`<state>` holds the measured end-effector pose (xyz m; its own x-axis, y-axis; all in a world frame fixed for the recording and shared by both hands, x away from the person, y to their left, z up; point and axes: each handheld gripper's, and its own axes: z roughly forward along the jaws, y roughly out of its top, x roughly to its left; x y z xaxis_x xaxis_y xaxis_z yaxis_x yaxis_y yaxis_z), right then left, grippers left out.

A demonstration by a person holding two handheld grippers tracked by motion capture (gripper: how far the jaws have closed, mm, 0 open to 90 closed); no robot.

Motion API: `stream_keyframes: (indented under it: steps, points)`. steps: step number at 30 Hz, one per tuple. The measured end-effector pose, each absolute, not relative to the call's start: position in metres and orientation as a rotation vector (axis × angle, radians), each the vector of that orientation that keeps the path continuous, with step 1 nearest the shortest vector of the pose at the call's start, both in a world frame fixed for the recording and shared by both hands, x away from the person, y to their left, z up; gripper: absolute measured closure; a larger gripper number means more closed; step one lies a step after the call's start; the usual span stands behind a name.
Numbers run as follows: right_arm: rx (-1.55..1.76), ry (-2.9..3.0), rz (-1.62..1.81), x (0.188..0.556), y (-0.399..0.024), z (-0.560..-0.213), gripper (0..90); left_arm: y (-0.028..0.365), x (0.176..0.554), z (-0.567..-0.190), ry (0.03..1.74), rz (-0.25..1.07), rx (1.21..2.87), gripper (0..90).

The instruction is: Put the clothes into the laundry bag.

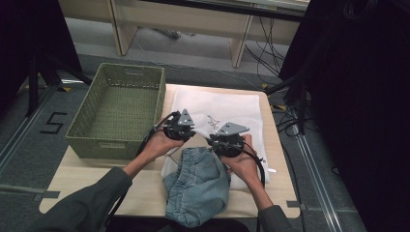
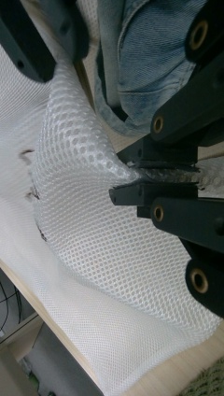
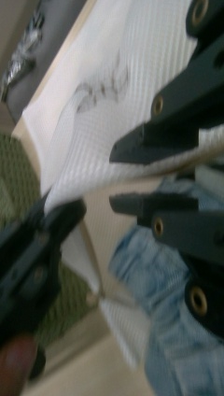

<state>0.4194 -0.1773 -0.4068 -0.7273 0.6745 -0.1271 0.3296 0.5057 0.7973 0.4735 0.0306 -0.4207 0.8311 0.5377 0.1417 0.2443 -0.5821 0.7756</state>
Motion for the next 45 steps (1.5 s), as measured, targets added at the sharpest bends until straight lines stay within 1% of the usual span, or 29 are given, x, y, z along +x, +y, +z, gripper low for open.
stream_keyframes:
  steps: [3,5,7,10,13,15,16,17,19,22,25,27,28,29,32,33,35,38,40,41,42,45]
  points:
    - [0.818,2.425,1.135,0.409,-0.164,-0.405,56.4,0.035,0.476,-0.423,0.579,0.435,2.205,82.3]
    - [0.817,2.475,1.128,0.404,-0.158,-0.407,51.3,0.037,0.477,-0.423,0.575,0.433,2.212,82.3]
    - [0.817,2.502,1.127,0.395,-0.157,-0.408,48.5,0.04,0.477,-0.422,0.576,0.429,2.21,82.2]
    - [0.854,2.493,1.149,0.381,-0.166,-0.408,45.3,0.042,0.477,-0.422,0.576,0.418,2.211,82.2]
    - [0.911,2.48,1.125,0.37,-0.186,-0.409,43.6,0.042,0.478,-0.422,0.578,0.409,2.213,82.2]
    - [0.984,2.462,1.104,0.365,-0.199,-0.411,42.3,0.041,0.478,-0.423,0.581,0.401,2.209,82.1]
    - [1.073,2.468,1.063,0.36,-0.205,-0.408,41.7,0.041,0.477,-0.423,0.587,0.396,2.207,82.1]
    - [1.051,2.449,1.057,0.358,-0.211,-0.41,41.3,0.04,0.477,-0.423,0.576,0.4,2.21,82.1]
    - [1.134,2.467,1.035,0.35,-0.219,-0.409,38.8,0.04,0.477,-0.423,0.576,0.396,2.212,82.1]
    - [1.222,2.51,1.028,0.346,-0.219,-0.421,37.8,0.037,0.477,-0.424,0.564,0.392,2.217,82.0]
    - [1.264,2.558,0.966,0.355,-0.212,-0.446,37.6,0.034,0.474,-0.425,0.559,0.381,2.22,81.9]
    - [1.32,2.595,0.939,0.361,-0.204,-0.464,40.0,0.031,0.473,-0.425,0.546,0.371,2.22,82.0]
    - [1.338,2.613,0.913,0.364,-0.199,-0.47,44.5,0.03,0.472,-0.426,0.539,0.368,2.219,82.0]
    - [1.269,2.628,0.888,0.37,-0.196,-0.477,49.7,0.029,0.471,-0.425,0.522,0.368,2.229,82.0]
    - [1.177,2.637,0.86,0.375,-0.192,-0.481,74.0,0.027,0.468,-0.424,0.502,0.363,2.235,82.4]
    - [1.142,2.615,0.882,0.376,-0.192,-0.479,78.6,0.027,0.468,-0.423,0.493,0.364,2.236,82.5]
    - [1.142,2.579,0.922,0.375,-0.193,-0.469,81.4,0.027,0.467,-0.423,0.494,0.364,2.234,82.7]
    - [1.113,2.511,0.942,0.381,-0.194,-0.451,82.3,0.027,0.467,-0.421,0.473,0.372,2.234,82.9]
    - [1.109,2.433,0.989,0.392,-0.196,-0.44,82.5,0.027,0.466,-0.42,0.474,0.378,2.231,83.0]
    - [1.1,2.413,0.985,0.4,-0.199,-0.433,82.5,0.027,0.467,-0.419,0.448,0.392,2.237,83.1]
    - [1.145,2.405,0.984,0.405,-0.201,-0.427,82.6,0.027,0.466,-0.418,0.465,0.386,2.224,83.2]
    - [1.159,2.367,0.922,0.421,-0.203,-0.428,82.5,0.03,0.468,-0.416,0.459,0.382,2.224,83.3]
